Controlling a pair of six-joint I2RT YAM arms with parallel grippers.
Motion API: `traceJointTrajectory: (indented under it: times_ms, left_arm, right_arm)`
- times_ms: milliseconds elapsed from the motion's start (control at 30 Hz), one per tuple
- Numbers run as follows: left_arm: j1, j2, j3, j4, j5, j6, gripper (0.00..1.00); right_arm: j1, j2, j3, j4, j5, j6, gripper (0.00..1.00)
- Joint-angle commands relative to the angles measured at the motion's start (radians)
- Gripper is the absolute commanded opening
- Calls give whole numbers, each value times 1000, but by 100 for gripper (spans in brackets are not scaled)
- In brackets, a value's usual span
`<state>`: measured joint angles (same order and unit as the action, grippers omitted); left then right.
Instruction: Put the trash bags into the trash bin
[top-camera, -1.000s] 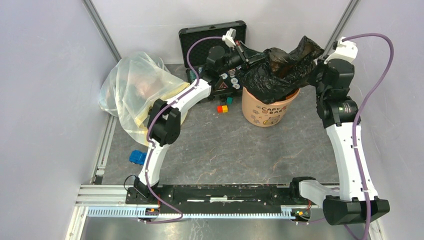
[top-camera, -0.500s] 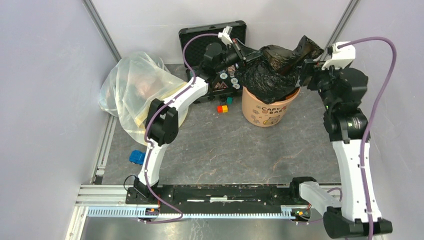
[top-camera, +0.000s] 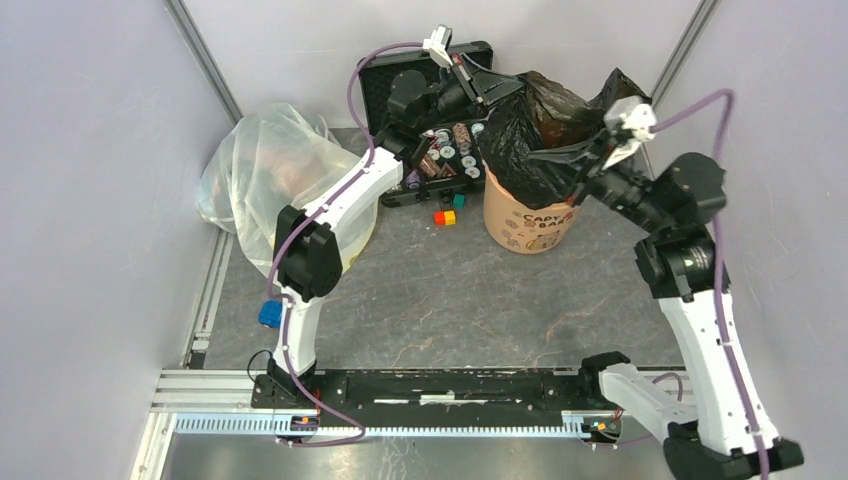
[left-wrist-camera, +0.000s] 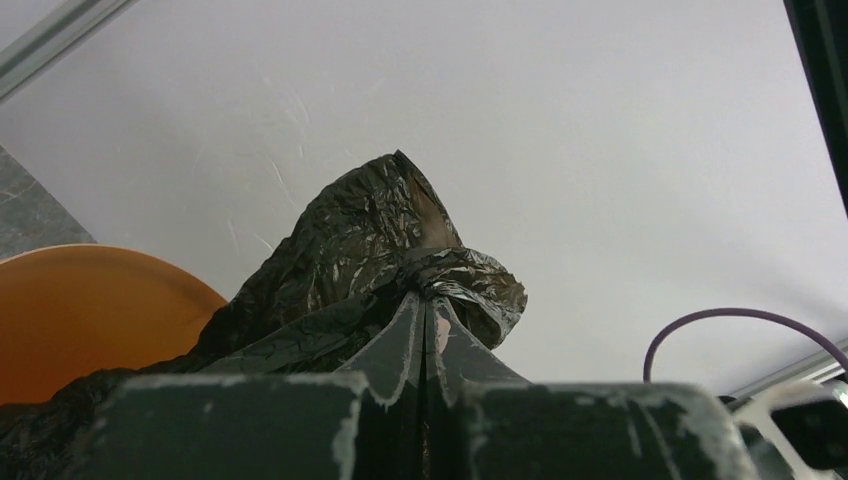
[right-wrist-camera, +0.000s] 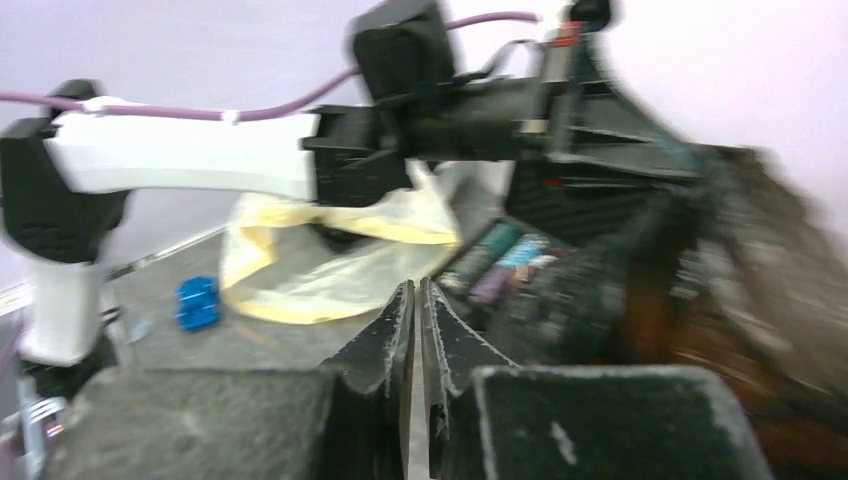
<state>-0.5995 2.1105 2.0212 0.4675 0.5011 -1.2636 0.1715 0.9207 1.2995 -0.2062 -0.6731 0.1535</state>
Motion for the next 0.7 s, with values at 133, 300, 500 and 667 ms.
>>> traceJointTrajectory:
  times_ms: [133, 300, 500, 667]
  left_arm:
    - [7, -40, -10, 29, 14, 19, 2]
    - [14, -53, -43, 48, 22, 5, 2]
    - [23, -52, -61, 91, 28, -34, 2]
    - [23, -45, -61, 101, 27, -42, 2]
  right_arm:
    - [381, 115, -33, -28, 321, -66, 0]
    - [479, 178, -73, -43, 689, -144, 0]
    - [482, 288, -62, -73, 976, -199, 0]
    - [469, 360, -21, -86, 1289, -234, 0]
